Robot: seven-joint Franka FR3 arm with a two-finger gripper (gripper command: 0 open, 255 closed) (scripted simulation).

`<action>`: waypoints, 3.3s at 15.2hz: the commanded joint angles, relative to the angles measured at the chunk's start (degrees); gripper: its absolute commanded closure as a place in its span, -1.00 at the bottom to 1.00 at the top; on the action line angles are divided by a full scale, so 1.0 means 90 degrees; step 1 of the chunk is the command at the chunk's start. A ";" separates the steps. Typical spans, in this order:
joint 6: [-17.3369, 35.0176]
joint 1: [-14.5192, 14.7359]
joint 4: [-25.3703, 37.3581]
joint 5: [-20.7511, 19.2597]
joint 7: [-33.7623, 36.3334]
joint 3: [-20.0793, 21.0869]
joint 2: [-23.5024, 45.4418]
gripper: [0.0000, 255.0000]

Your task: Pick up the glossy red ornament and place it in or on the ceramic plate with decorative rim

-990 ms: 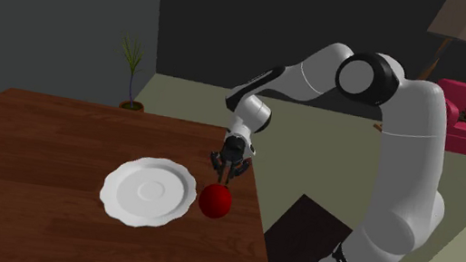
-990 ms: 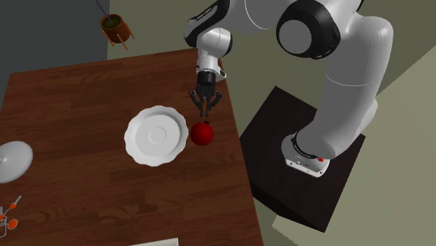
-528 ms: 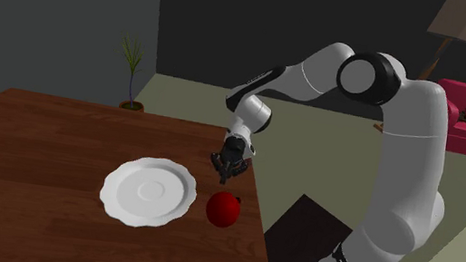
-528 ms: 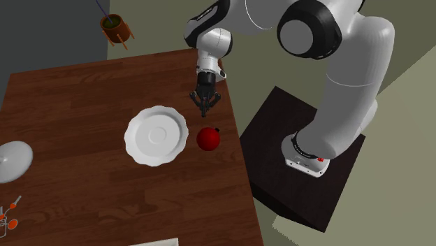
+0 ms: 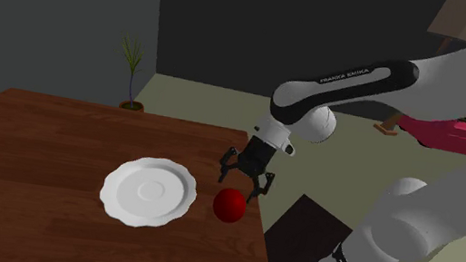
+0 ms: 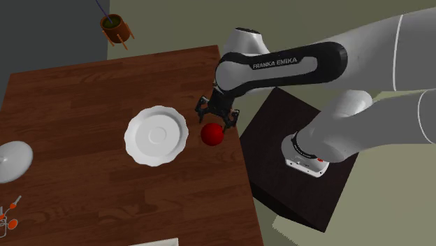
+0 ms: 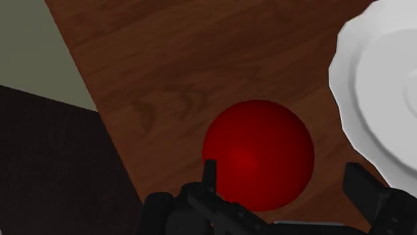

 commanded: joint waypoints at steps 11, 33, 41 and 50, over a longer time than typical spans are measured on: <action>0.1902 0.0380 -0.0666 0.0663 0.0687 0.1111 -0.0238 -1.00; 0.1140 0.0229 -0.0505 0.0093 0.1255 0.0982 -0.0911 1.00; 0.0325 0.0080 -0.0189 -0.0423 0.1752 0.0799 -0.1482 1.00; 0.0786 -0.0312 0.1287 -0.0783 0.2103 0.1259 0.0185 1.00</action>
